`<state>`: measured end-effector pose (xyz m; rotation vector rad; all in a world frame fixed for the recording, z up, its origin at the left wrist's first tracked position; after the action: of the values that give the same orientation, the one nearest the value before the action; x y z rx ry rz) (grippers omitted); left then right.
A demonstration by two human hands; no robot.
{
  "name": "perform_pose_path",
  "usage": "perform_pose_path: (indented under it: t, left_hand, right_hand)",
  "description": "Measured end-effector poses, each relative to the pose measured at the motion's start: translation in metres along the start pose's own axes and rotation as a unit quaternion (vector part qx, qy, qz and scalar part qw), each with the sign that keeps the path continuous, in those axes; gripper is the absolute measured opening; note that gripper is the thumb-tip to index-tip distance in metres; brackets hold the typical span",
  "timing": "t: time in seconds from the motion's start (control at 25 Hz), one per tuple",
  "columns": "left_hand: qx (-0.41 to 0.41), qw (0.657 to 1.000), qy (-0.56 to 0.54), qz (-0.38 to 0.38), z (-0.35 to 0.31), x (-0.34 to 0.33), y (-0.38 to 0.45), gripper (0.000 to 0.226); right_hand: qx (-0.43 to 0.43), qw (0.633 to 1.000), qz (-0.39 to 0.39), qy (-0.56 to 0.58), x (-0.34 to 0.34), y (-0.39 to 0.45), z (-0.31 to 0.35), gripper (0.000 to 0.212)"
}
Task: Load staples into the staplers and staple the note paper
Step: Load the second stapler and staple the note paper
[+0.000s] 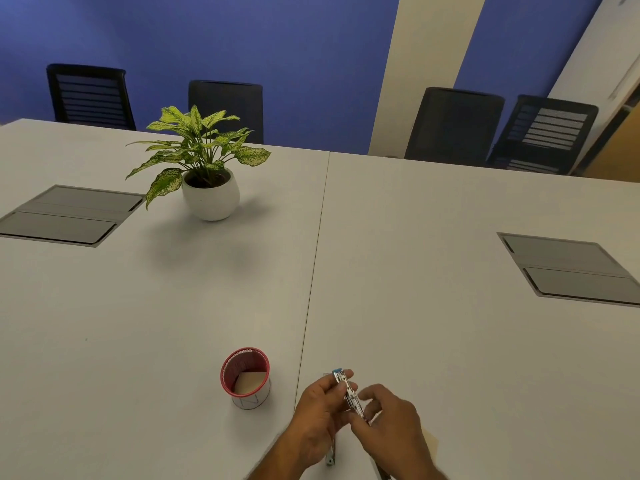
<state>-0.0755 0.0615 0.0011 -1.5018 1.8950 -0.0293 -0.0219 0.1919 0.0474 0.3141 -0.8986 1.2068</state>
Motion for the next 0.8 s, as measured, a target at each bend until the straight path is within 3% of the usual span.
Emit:
perform_pose_path:
  t: [0.16,0.24,0.52,0.8]
  left_hand:
    - [-0.007,1.0,-0.004,0.022,-0.001,-0.002,-0.003,0.026]
    - [-0.01,0.999,-0.008,0.03,-0.001,-0.004,-0.006,0.026]
    - [-0.022,0.999,-0.019,0.041,-0.006,-0.009,-0.013,0.027]
    - [-0.017,0.999,-0.02,0.046,-0.007,-0.011,-0.016,0.027]
  right_hand:
    - [0.1,0.992,0.067,-0.03,0.014,-0.002,0.016,0.054]
    - [0.134,0.987,0.078,-0.048,0.02,-0.001,0.023,0.061]
    - [0.165,0.981,0.072,-0.07,0.026,-0.001,0.032,0.055]
    - [0.124,0.987,0.082,-0.066,0.025,0.008,0.027,0.041]
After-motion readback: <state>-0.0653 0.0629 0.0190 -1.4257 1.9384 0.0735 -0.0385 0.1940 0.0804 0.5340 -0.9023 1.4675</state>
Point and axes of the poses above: each hand's wrist, its own y-axis towards the middle knuckle, its own x-axis out of the back of the hand, z = x × y, the point moved 2 cm from there along y, towards the middle knuckle, and after that the axes turned 9 degrees about -x, right-handed, at the moved point
